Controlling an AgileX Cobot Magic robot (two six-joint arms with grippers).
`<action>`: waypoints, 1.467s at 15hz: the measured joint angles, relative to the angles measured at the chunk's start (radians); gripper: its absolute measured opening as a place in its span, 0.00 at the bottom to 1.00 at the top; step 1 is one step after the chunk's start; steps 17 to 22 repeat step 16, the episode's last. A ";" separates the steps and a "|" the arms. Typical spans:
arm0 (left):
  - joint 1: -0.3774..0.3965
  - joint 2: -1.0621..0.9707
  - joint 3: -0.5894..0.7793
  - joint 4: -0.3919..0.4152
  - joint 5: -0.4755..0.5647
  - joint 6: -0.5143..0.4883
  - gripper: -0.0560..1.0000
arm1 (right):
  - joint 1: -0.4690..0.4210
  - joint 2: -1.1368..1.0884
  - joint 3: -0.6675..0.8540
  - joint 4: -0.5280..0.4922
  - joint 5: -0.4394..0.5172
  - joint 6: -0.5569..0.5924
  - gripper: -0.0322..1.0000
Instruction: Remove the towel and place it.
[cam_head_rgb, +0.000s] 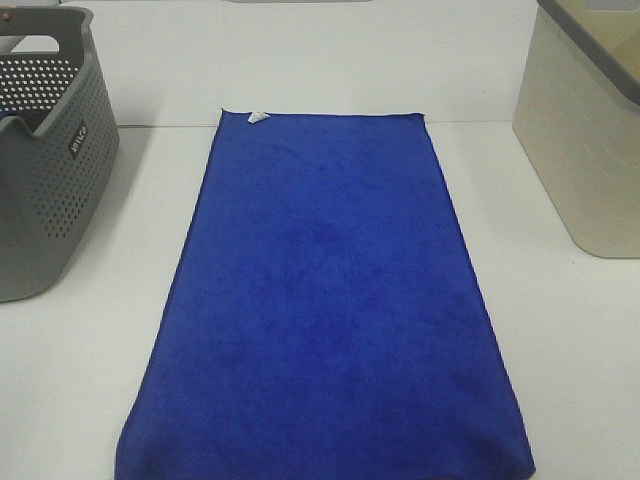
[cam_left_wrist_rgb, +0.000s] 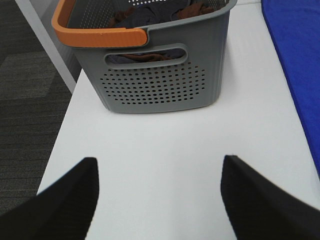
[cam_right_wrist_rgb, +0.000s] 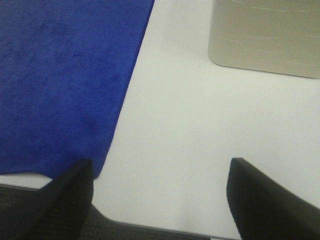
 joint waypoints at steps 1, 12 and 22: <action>0.000 0.000 0.000 0.000 0.000 0.000 0.67 | 0.000 0.000 0.000 0.000 0.000 0.000 0.74; -0.014 0.000 0.000 -0.064 0.000 0.000 0.67 | 0.000 0.000 0.000 0.005 -0.001 0.000 0.74; -0.023 0.000 0.000 -0.067 0.000 0.000 0.67 | 0.000 0.000 0.000 0.006 -0.001 0.000 0.74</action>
